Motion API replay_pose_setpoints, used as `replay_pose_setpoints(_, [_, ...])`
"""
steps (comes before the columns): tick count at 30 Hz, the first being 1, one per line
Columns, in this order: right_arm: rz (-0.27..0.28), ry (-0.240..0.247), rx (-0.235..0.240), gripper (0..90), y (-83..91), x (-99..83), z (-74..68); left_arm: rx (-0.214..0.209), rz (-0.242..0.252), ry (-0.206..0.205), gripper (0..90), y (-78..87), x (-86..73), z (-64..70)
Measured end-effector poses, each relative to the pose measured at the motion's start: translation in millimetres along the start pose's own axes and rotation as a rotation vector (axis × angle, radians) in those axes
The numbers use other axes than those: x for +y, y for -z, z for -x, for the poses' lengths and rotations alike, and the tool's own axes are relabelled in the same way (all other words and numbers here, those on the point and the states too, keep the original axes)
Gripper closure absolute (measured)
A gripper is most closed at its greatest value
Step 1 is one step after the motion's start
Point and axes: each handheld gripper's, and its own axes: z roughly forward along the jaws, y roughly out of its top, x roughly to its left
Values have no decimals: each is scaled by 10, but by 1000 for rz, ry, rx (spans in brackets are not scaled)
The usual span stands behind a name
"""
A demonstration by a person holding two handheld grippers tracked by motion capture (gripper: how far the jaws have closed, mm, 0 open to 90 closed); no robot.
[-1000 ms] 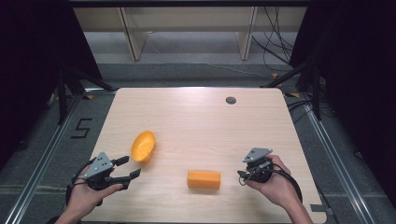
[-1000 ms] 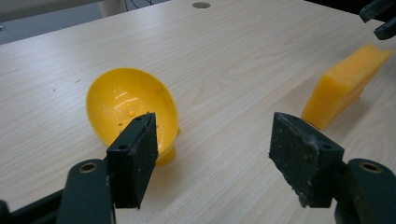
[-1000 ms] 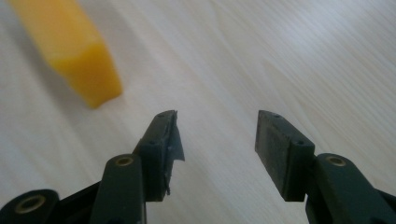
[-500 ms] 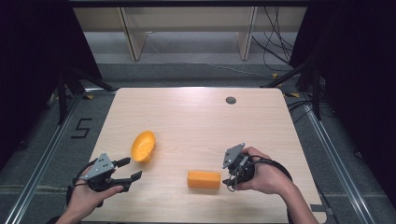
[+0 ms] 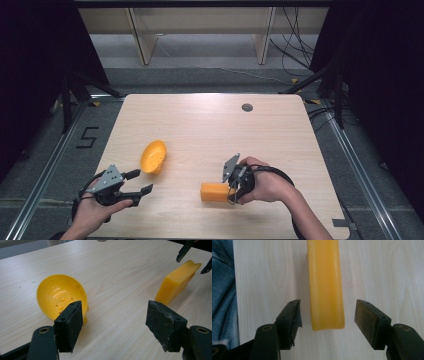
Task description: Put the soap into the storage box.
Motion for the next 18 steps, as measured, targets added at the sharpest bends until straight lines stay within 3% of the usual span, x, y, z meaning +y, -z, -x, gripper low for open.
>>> replay_pose_setpoints(1, [-14, 10, 13, 392, -49, 37, 9, -1, -1, 0, 290, 1, -1, -1])
replay_pose_setpoints(2, [-16, 50, 20, 400, -83, 61, 30, 2, 0, 6, 289, 2, -3, 3])
replay_pose_setpoints(5, [-62, 40, 12, 424, -124, 89, 18, 0, 4, 3, 288, -4, -5, 2])
replay_pose_setpoints(7, [-87, 8, 22, 465, -167, 122, -16, 4, -3, 3, 284, -4, -7, 10])
replay_pose_setpoints(9, [-89, 40, 25, 530, -216, 141, 6, -8, -4, -7, 282, -10, -7, 12])
replay_pose_setpoints(10, [-75, 101, 14, 562, -234, 145, 43, -8, -4, -7, 282, -10, -7, 12])
replay_pose_setpoints(11, [-62, 121, 19, 594, -250, 160, 40, -9, -4, -8, 281, -11, -7, 13])
replay_pose_setpoints(12, [-68, 73, 36, 596, -237, 158, 7, -11, -7, -8, 280, -12, -8, 13])
replay_pose_setpoints(18, [-49, 98, 42, 616, -219, 141, -15, -7, -10, -8, 280, -21, -11, 25])
